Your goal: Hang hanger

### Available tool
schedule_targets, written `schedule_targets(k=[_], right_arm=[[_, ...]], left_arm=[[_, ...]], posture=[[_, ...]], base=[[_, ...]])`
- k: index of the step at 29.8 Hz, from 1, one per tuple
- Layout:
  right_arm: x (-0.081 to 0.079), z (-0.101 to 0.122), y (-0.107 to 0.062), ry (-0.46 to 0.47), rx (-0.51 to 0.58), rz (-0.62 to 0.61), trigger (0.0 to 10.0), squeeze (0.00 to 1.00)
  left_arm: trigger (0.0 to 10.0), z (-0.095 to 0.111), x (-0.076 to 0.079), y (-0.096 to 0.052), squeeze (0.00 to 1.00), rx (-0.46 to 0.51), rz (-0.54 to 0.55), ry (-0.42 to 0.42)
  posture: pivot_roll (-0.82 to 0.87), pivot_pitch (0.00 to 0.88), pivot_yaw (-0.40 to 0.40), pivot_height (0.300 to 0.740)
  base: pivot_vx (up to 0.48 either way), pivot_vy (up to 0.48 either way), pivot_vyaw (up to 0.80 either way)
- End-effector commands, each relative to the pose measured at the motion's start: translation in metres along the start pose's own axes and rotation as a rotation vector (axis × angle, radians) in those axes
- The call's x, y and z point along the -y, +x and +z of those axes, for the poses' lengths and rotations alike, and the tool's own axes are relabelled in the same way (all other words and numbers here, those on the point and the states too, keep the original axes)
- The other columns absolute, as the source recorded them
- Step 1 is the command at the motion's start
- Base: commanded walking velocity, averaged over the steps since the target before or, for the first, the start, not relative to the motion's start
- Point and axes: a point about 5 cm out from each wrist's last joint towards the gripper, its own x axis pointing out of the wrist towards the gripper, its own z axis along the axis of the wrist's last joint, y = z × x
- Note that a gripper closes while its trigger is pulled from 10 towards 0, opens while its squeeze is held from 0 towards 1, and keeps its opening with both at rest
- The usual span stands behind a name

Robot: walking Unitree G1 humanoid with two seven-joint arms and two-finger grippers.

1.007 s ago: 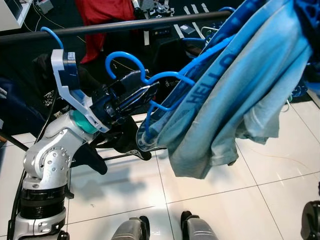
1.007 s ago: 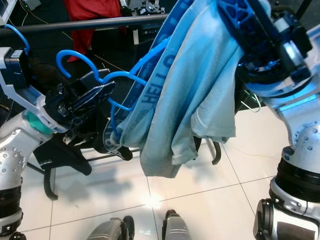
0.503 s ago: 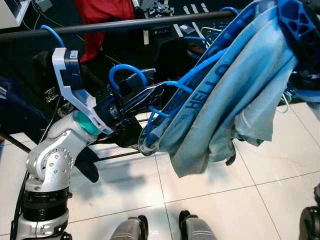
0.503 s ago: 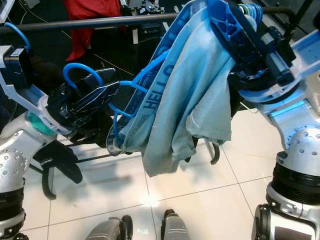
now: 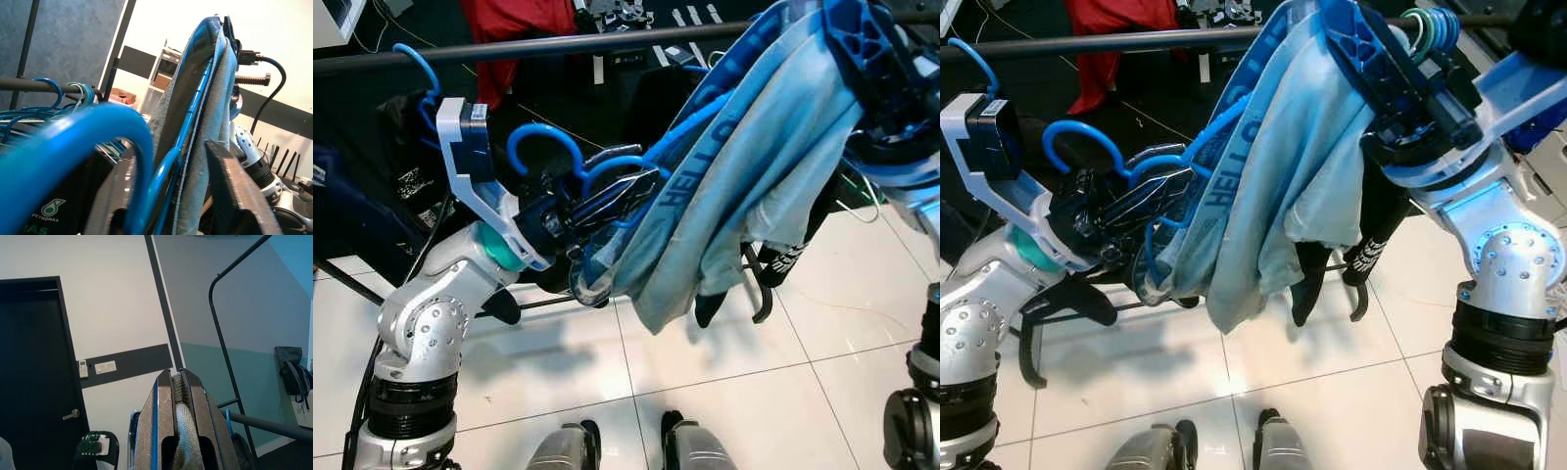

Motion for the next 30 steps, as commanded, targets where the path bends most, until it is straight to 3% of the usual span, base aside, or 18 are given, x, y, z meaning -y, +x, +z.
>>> schedule_targets(k=[1,11,20,21,23,24,30], right_arm=[[-0.001,0.001,0.002,-0.004,-0.006,0.021,10.0,0.00],[0.000,0.004,-0.002,-0.016,-0.009,0.007,10.0,0.00],[0.005,-0.003,-0.009,-0.045,-0.095,-0.058,10.0,0.00],[0.005,-0.007,-0.011,-0.041,-0.121,-0.069,10.0,1.00],[0.005,-0.009,-0.013,-0.037,-0.137,-0.075,10.0,1.00],[0.004,-0.013,-0.015,-0.021,-0.155,-0.069,10.0,1.00],[-0.001,-0.022,-0.028,-0.003,-0.238,-0.108,10.0,1.00]], left_arm=[[0.0,0.000,0.002,-0.001,0.00,0.004,0.001,0.000],[0.0,0.000,0.002,-0.002,0.00,-0.006,-0.007,0.004],[0.0,0.001,0.001,-0.004,0.00,-0.017,-0.006,0.015],[6.7,0.002,0.001,-0.005,0.00,-0.023,-0.009,0.021],[6.7,0.002,0.001,-0.006,0.00,-0.028,-0.012,0.024],[10.0,0.002,0.000,-0.006,0.00,-0.037,-0.011,0.031],[10.0,0.002,-0.002,-0.011,0.00,-0.076,-0.013,0.047]], posture=[[-0.11,0.134,0.036,0.740],[-0.12,0.131,0.039,0.740],[-0.12,0.125,0.038,0.740],[-0.12,0.125,0.039,0.740],[-0.12,0.125,0.039,0.740],[-0.12,0.123,0.040,0.740],[-0.12,0.125,0.042,0.740]], base=[[0.000,0.000,0.00],[0.000,0.000,0.00],[0.000,0.000,0.00],[0.000,0.000,0.00],[0.000,0.000,0.00],[0.000,0.000,0.00],[0.000,0.000,0.00]])
